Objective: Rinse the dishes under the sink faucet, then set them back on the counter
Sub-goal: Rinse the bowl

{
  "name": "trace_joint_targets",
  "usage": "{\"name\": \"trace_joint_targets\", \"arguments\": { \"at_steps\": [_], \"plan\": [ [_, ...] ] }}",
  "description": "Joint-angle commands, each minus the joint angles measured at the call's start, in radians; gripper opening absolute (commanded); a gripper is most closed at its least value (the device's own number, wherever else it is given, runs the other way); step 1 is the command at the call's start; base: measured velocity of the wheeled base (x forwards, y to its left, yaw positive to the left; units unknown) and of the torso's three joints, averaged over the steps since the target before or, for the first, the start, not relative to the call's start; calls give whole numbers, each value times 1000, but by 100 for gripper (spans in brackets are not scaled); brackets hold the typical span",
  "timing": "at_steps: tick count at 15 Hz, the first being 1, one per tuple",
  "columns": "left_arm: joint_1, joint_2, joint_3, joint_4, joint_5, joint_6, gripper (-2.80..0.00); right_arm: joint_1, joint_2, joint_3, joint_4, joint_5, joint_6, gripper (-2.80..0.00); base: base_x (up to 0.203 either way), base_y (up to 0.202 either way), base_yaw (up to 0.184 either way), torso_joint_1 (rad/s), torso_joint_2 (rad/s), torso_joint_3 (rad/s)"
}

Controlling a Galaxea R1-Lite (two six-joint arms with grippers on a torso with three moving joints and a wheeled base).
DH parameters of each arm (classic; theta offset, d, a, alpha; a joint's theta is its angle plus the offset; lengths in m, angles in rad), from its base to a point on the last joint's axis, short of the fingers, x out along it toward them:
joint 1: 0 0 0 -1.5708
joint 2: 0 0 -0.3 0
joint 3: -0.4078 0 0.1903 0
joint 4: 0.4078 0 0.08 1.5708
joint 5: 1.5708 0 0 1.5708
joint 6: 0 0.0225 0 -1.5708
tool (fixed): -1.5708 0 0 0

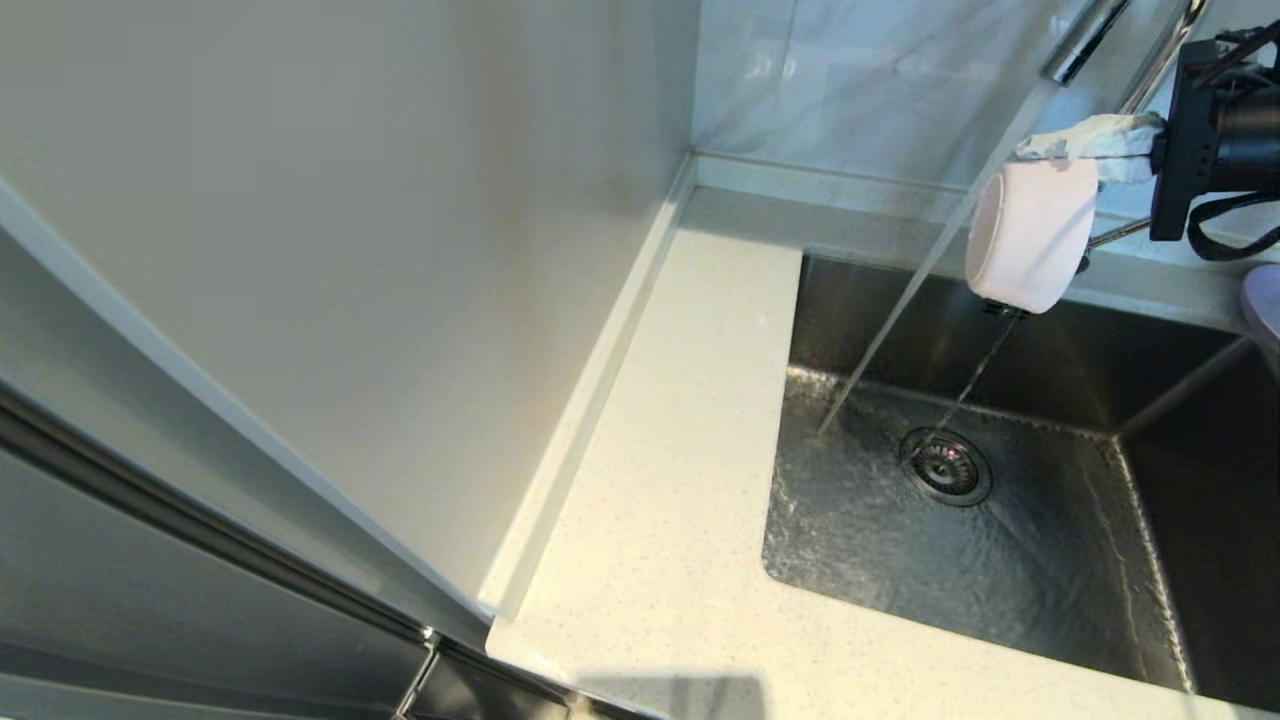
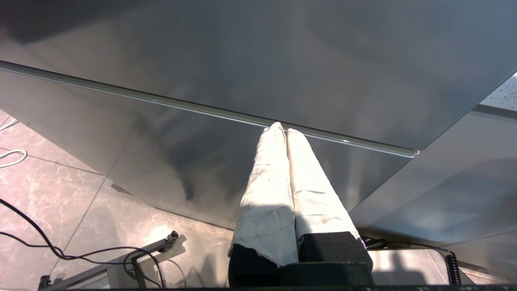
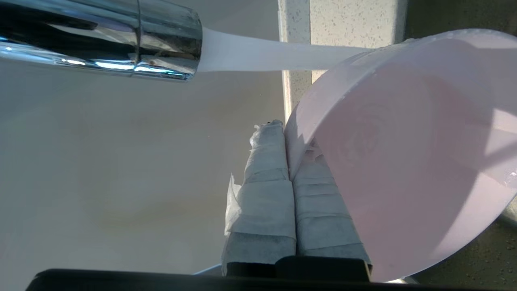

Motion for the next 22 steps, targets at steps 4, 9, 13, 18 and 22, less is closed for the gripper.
{"name": "trace_joint_targets", "arguments": {
  "at_steps": [4,9,13,18,22],
  "plan": [
    [0,0,0,0,0,0,-280,39,12,-2,1,-6,0,-280,0,0,0,0,0,0],
    [0,0,0,0,0,0,-280,-29,-6,0,2,-14,-7,-280,0,0,0,0,0,0],
    [0,0,0,0,0,0,-280,-208,-111,0,86,-11,-148,-280,0,0,0,0,0,0],
    [0,0,0,0,0,0,-280,-254,-113,-1,268,92,-215,-280,0,0,0,0,0,0],
    [0,0,0,0,0,0,-280,-303,-53,-2,279,243,-18,-280,0,0,0,0,0,0]
  ]
}}
